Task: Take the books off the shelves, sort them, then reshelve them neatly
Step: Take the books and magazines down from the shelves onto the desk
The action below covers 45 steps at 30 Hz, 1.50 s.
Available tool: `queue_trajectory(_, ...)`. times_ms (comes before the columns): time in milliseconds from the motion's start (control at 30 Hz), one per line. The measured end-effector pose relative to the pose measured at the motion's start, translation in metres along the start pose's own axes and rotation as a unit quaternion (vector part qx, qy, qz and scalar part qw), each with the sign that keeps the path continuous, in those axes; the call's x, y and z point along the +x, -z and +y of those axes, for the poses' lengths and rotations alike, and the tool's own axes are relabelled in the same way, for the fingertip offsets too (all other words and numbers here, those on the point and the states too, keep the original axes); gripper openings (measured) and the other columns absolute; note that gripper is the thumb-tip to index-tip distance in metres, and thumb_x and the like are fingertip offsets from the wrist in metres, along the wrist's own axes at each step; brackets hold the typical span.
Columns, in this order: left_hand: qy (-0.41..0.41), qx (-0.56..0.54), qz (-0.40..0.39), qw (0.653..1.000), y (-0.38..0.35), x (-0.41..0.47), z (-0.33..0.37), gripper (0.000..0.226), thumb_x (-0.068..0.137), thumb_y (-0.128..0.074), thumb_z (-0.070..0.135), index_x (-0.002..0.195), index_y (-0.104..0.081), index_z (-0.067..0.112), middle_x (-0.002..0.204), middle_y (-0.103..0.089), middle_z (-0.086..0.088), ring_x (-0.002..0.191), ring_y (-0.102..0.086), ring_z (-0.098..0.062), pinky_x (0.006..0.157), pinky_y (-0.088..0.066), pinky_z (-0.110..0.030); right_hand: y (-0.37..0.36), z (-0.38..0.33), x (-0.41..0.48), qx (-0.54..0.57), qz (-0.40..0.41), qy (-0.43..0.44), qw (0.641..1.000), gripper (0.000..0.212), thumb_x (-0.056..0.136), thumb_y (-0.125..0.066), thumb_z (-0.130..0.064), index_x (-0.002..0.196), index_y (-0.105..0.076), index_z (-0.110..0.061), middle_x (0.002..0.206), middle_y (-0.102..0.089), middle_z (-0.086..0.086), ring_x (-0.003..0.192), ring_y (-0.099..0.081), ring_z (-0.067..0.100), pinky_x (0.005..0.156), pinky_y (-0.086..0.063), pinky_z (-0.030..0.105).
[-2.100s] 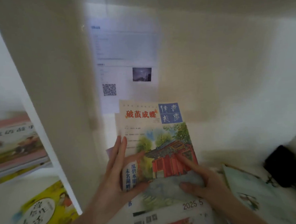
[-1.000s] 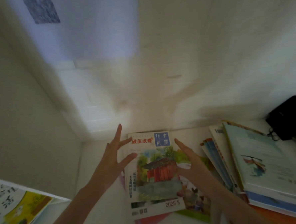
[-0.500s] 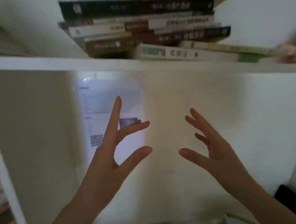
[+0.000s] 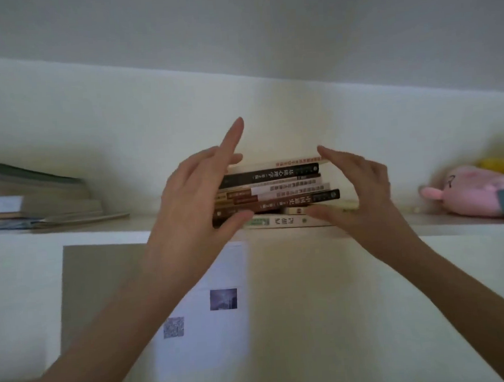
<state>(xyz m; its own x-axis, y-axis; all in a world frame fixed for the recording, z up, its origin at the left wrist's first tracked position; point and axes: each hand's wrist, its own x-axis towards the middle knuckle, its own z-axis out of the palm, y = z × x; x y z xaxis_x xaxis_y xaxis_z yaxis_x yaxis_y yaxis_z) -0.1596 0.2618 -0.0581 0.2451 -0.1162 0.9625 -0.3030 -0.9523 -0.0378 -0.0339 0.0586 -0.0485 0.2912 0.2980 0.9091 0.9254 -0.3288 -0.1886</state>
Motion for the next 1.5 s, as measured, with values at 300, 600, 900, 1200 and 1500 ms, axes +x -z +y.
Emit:
queue_trajectory(300, 0.000, 0.175, -0.127, 0.976, -0.015, 0.050, -0.042, 0.113, 0.080, -0.067, 0.050, 0.137, 0.030, 0.049, 0.121, -0.062, 0.003, 0.106, -0.060, -0.020, 0.093, -0.046, -0.036, -0.011, 0.018, 0.046, -0.015, -0.106, -0.048, 0.993, 0.102, 0.068, -0.075, -0.053, 0.140, -0.004, -0.059, 0.153, -0.027, -0.013, 0.144, 0.004, 0.007, 0.118, -0.006, 0.044)
queue_trajectory(600, -0.064, 0.233, -0.117, 0.963, -0.014, 0.054, -0.049, 0.108, 0.081, -0.057, 0.062, 0.134, 0.036, 0.048, 0.113, -0.067, 0.009, 0.094, -0.065, -0.021, 0.091, -0.045, -0.032, -0.007, 0.028, 0.051, 0.107, -0.144, -0.050, 0.982, 0.106, 0.063, -0.081, -0.038, 0.145, -0.015, -0.051, 0.142, -0.028, -0.013, 0.121, -0.043, 0.003, 0.095, -0.040, 0.008)
queue_trajectory(900, -0.159, 0.288, -0.111, 0.938, -0.007, 0.058, -0.054, 0.099, 0.082, -0.055, 0.056, 0.147, 0.017, 0.035, 0.071, -0.062, 0.004, 0.046, -0.053, -0.022, 0.043, -0.031, -0.028, -0.011, 0.024, 0.048, 0.112, -0.099, -0.043, 0.988, 0.096, 0.066, -0.086, -0.022, 0.145, -0.035, -0.036, 0.134, -0.038, -0.011, 0.093, -0.058, -0.001, 0.078, -0.046, 0.005)
queue_trajectory(1200, -0.251, 0.276, -0.069, 0.925, 0.037, 0.028, -0.050, 0.063, 0.090, -0.037, 0.050, 0.146, -0.026, 0.023, 0.086, -0.070, 0.001, 0.045, -0.057, -0.021, 0.032, -0.038, -0.025, 0.010, -0.009, 0.022, 0.034, -0.058, 0.064, 0.996, 0.083, 0.067, -0.075, -0.047, 0.141, -0.037, -0.043, 0.130, -0.036, -0.030, 0.112, -0.049, -0.002, 0.091, -0.049, 0.025)
queue_trajectory(1500, -0.233, 0.252, -0.017, 0.939, 0.077, -0.010, -0.037, 0.066, 0.083, -0.053, 0.042, 0.143, -0.030, 0.028, 0.108, -0.068, 0.004, 0.068, -0.062, -0.013, 0.040, -0.048, -0.028, -0.010, -0.029, 0.008, 0.067, 0.097, 0.232, 0.966, 0.045, 0.076, -0.070, -0.030, 0.115, -0.049, -0.023, 0.139, -0.043, 0.007, 0.135, -0.034, 0.021, 0.115, -0.031, 0.035)
